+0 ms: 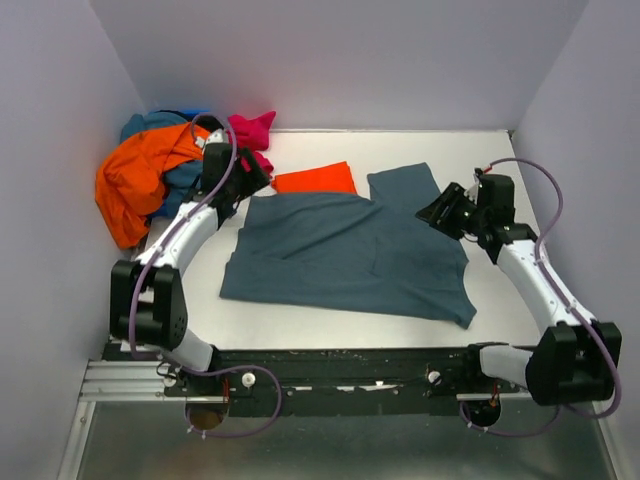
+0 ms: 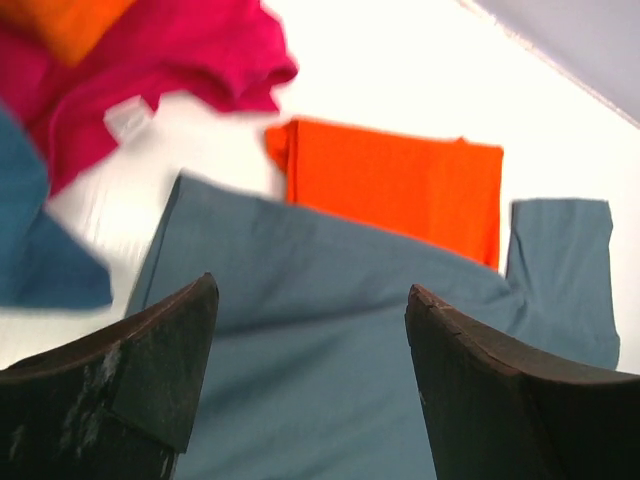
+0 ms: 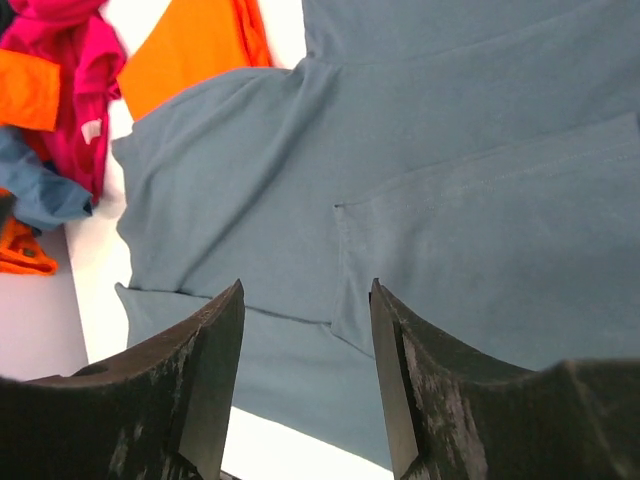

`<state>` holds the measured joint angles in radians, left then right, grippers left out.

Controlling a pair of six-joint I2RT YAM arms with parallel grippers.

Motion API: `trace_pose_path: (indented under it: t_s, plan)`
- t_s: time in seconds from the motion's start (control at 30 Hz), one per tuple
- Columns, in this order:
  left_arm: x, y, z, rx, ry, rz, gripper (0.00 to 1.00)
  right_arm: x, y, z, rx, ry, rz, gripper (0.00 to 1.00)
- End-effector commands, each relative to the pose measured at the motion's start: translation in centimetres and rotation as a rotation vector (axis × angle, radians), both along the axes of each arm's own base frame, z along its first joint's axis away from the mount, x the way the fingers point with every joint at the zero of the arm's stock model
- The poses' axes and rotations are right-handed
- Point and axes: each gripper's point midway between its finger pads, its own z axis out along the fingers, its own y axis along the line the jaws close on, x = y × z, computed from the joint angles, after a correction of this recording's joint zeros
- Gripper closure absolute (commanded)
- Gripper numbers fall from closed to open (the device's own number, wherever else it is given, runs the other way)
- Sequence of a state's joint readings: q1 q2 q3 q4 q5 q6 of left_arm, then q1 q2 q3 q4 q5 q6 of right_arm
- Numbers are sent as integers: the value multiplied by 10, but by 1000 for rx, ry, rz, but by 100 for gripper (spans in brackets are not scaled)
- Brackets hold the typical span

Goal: Fold and stack the t-shirts

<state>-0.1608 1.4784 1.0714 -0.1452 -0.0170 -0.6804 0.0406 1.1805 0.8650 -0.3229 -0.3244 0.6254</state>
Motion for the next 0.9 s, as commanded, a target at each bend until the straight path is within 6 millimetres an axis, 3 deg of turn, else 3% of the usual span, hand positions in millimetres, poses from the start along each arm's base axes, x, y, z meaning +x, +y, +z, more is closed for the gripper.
trace_pose_path:
  t_s: [0.0,0.27,0.4,0.53,0.67,0.73,0.87]
  plan:
    - [45,-19,4,53,-10,-113,16,32,12,-1,-65,-38,44,41]
    - [89,-59,-26,88,99,-268,20,49,67,-24,-96,4,206,45]
    - [103,-72,-48,62,158,-323,28,29,100,-37,-21,15,310,45]
    - [107,-99,-67,-73,180,-402,42,-2,130,-60,59,46,410,50]
    - [114,-120,-77,-201,182,-430,67,-30,156,-76,195,54,509,69]
    - [115,-131,-79,-269,181,-457,77,-39,166,-80,238,52,550,71]
    - [116,-142,-85,-340,176,-484,80,-53,181,-87,292,65,617,76]
